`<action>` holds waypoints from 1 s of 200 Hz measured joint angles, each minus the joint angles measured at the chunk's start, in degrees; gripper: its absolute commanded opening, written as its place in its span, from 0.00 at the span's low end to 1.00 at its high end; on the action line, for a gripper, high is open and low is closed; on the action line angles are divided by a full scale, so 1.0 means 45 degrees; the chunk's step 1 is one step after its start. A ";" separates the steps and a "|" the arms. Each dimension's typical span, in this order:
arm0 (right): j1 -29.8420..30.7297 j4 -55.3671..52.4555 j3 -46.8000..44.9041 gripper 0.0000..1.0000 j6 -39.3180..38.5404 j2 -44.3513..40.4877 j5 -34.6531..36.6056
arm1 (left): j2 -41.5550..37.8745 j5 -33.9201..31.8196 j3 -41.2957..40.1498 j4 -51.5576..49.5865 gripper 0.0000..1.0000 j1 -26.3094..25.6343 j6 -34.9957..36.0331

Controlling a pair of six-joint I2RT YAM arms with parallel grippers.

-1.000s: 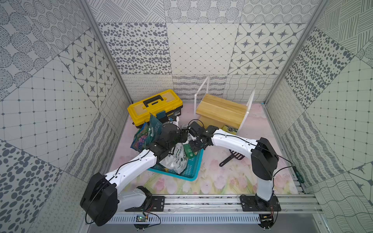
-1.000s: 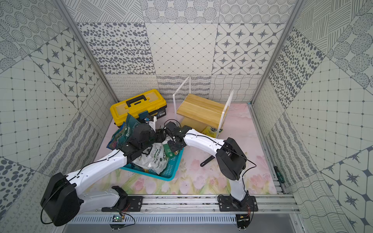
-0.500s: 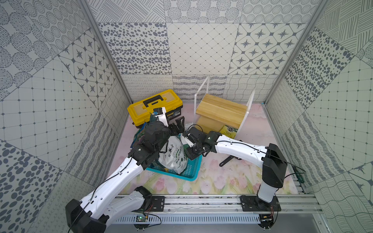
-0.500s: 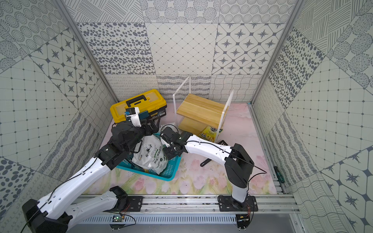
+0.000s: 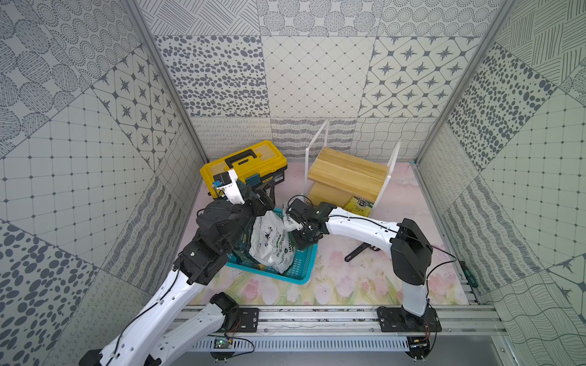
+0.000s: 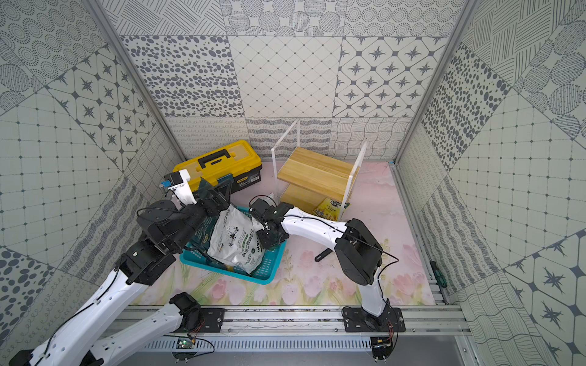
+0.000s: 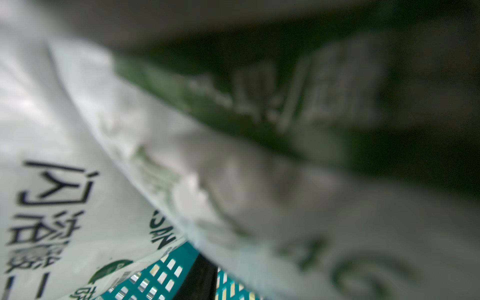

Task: Take down the fertilizer bag from the shelf
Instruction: Place the fertilizer bag in the storage box, then pick up the fertilizer bag from the shelf.

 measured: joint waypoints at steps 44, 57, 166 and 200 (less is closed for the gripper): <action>-0.0423 -0.0058 -0.0510 0.49 -0.1117 -0.1768 0.0933 | -0.0044 0.0039 0.0053 -0.0758 1.00 0.0000 -0.0214; -0.0855 -0.0058 -0.0729 0.50 -0.1389 -0.2846 0.1005 | -0.0068 0.0044 0.0049 -0.1001 1.00 0.0000 -0.0253; -0.2681 -0.0913 -0.3225 0.54 -0.4046 -0.3735 0.4838 | -0.0427 0.0141 -0.0670 -0.1792 1.00 0.0000 -0.0923; -0.2905 -0.1015 -0.3230 0.57 -0.4770 -0.2943 0.6363 | -0.0447 0.0141 -0.0811 -0.1783 1.00 0.0000 -0.1112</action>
